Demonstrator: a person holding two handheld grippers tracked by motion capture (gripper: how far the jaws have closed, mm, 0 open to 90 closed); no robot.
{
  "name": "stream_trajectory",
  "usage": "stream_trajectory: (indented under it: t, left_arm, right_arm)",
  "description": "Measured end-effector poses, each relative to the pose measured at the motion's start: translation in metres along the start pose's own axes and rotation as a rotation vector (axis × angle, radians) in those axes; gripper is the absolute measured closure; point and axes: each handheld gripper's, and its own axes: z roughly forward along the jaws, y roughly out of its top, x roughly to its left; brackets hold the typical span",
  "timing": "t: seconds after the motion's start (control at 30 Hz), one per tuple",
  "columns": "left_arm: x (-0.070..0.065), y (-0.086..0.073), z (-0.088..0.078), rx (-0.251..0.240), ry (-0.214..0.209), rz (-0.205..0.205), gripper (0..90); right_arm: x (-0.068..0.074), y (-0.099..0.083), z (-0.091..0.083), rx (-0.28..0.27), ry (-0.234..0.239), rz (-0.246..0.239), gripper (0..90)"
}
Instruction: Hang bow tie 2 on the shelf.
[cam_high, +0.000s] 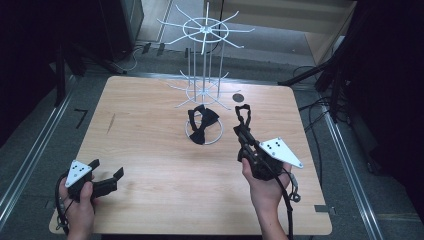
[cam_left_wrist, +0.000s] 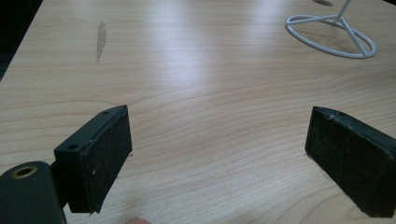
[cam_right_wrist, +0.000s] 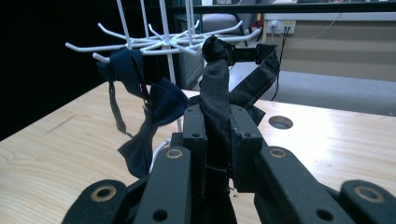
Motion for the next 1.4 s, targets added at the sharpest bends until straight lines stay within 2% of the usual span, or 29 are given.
stream_trajectory:
  t: [0.23,0.63,0.83,1.4]
  left_arm:
    - [0.0,0.0,0.0,0.003,0.002,0.004,8.1]
    - [0.001,0.0,0.0,0.001,0.001,0.001,8.1]
    - [0.0,0.0,0.0,0.002,0.001,0.001,8.0]
    - [0.0,0.0,0.0,0.007,-0.002,0.002,8.0]
  right_arm:
    - [0.005,0.009,0.003,-0.008,0.014,-0.008,80.5]
    - [0.014,0.015,0.008,-0.022,0.035,-0.025,80.5]
    - [0.02,0.012,0.013,-0.016,0.049,-0.022,80.5]
    - [0.024,0.003,0.029,0.025,0.06,-0.022,80.5]
